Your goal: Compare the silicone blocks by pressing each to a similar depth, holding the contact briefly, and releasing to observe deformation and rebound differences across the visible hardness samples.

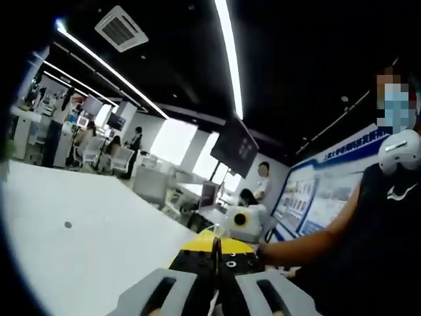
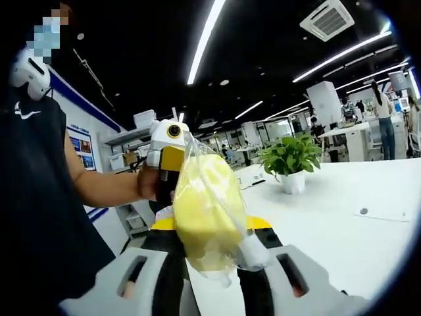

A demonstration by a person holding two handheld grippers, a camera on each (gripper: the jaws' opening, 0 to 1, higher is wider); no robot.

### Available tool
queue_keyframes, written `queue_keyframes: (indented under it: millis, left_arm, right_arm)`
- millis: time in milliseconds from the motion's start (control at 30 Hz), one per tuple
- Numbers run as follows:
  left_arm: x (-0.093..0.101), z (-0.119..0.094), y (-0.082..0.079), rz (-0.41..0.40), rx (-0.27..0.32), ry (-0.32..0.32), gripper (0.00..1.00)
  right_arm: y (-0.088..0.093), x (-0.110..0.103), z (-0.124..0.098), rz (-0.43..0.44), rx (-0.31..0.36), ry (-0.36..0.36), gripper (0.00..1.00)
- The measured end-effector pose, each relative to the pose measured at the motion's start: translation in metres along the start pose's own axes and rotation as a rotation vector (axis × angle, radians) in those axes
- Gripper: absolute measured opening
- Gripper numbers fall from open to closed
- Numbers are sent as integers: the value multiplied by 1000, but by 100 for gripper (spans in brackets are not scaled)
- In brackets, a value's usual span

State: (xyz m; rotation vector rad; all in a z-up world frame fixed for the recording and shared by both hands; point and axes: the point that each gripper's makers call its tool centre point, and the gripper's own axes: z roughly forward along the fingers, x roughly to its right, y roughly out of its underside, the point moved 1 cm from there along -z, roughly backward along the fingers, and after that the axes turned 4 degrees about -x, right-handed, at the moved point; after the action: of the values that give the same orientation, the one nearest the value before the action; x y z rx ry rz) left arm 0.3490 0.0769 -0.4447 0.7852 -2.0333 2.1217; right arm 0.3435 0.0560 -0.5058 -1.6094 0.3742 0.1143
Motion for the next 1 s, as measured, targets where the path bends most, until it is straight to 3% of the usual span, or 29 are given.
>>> queue_keyframes:
  millis: [600, 667, 900, 1000]
  left_arm:
    - [-10, 1, 11, 87, -37, -41, 0]
    - [-10, 1, 11, 143, -29, -47, 0]
    - [-14, 0, 14, 129, -55, -48, 0]
    - [-15, 0, 15, 35, -63, -42, 0]
  right_arm:
    - [11, 10, -1, 67, -112, 6, 6]
    - [11, 10, -1, 63, -111, 11, 5]
    - [15, 11, -1, 69, -140, 8, 3]
    - [14, 12, 0, 43, -139, 6, 2]
